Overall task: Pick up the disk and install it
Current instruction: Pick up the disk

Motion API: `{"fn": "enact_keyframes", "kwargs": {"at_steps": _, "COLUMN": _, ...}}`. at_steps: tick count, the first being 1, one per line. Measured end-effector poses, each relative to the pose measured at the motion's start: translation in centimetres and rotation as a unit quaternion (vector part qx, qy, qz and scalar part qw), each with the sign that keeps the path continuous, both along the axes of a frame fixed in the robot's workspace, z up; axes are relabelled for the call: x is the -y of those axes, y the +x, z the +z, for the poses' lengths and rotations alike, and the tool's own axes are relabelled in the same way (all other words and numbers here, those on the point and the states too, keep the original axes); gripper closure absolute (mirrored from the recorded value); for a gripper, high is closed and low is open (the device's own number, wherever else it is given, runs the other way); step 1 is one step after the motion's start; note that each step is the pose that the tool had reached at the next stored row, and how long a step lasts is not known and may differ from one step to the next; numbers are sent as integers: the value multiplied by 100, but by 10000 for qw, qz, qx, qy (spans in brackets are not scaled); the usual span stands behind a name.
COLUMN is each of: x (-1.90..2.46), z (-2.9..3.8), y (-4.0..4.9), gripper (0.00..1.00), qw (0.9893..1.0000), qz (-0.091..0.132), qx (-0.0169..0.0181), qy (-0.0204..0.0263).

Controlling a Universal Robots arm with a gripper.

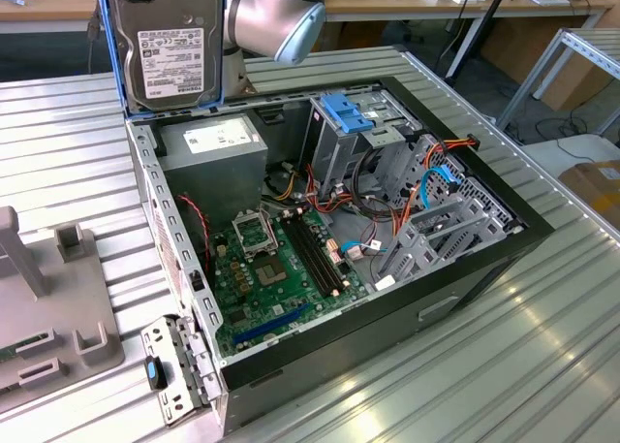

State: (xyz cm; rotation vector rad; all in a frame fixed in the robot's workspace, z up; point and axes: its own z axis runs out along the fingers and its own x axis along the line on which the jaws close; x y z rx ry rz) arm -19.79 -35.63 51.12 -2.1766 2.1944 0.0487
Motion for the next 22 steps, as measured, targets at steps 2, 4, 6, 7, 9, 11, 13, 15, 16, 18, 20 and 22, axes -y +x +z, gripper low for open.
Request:
{"fn": "enact_keyframes", "kwargs": {"at_steps": 2, "x": 0, "z": 0, "y": 24, "gripper": 64, "qw": 10000, "qz": 0, "qx": 0, "qy": 0}}
{"fn": "enact_keyframes", "kwargs": {"at_steps": 4, "x": 0, "z": 0, "y": 51, "gripper": 64, "qw": 10000, "qz": 0, "qx": 0, "qy": 0}}
{"fn": "enact_keyframes", "kwargs": {"at_steps": 6, "x": 0, "z": 0, "y": 73, "gripper": 64, "qw": 10000, "qz": 0, "qx": 0, "qy": 0}}
{"fn": "enact_keyframes", "kwargs": {"at_steps": 7, "x": 0, "z": 0, "y": 80, "gripper": 64, "qw": 10000, "qz": 0, "qx": 0, "qy": 0}}
{"fn": "enact_keyframes", "kwargs": {"at_steps": 9, "x": 0, "z": 0, "y": 88, "gripper": 64, "qw": 10000, "qz": 0, "qx": 0, "qy": 0}}
{"fn": "enact_keyframes", "kwargs": {"at_steps": 11, "x": 0, "z": 0, "y": 89, "gripper": 64, "qw": 10000, "qz": 0, "qx": 0, "qy": 0}}
{"fn": "enact_keyframes", "kwargs": {"at_steps": 13, "x": 0, "z": 0, "y": 89, "gripper": 64, "qw": 10000, "qz": 0, "qx": 0, "qy": 0}}
{"fn": "enact_keyframes", "kwargs": {"at_steps": 15, "x": 0, "z": 0, "y": 89, "gripper": 64, "qw": 10000, "qz": 0, "qx": 0, "qy": 0}}
{"fn": "enact_keyframes", "kwargs": {"at_steps": 16, "x": 0, "z": 0, "y": 89, "gripper": 64, "qw": 10000, "qz": 0, "qx": 0, "qy": 0}}
{"fn": "enact_keyframes", "kwargs": {"at_steps": 18, "x": 0, "z": 0, "y": 89, "gripper": 64, "qw": 10000, "qz": 0, "qx": 0, "qy": 0}}
{"fn": "enact_keyframes", "kwargs": {"at_steps": 20, "x": -1, "z": 0, "y": 101, "gripper": 64, "qw": 10000, "qz": 1, "qx": 0, "qy": 0}}
{"fn": "enact_keyframes", "kwargs": {"at_steps": 22, "x": 0, "z": 0, "y": 115, "gripper": 64, "qw": 10000, "qz": 0, "qx": 0, "qy": 0}}
